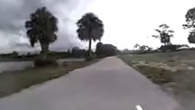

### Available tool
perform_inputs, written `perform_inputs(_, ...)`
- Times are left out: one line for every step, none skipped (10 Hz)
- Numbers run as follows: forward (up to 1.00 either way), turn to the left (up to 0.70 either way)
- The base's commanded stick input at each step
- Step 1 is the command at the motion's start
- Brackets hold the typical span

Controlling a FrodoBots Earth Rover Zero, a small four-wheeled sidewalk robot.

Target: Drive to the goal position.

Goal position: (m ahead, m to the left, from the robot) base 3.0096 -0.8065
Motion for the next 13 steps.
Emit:
perform_inputs(0.85,0.0)
perform_inputs(0.85,0.0)
perform_inputs(0.85,0.0)
perform_inputs(0.85,0.0)
perform_inputs(0.85,0.0)
perform_inputs(0.85,0.0)
perform_inputs(0.85,0.0)
perform_inputs(0.85,0.0)
perform_inputs(0.85,0.0)
perform_inputs(0.85,0.0)
perform_inputs(0.85,0.0)
perform_inputs(0.85,0.0)
perform_inputs(0.85,0.0)
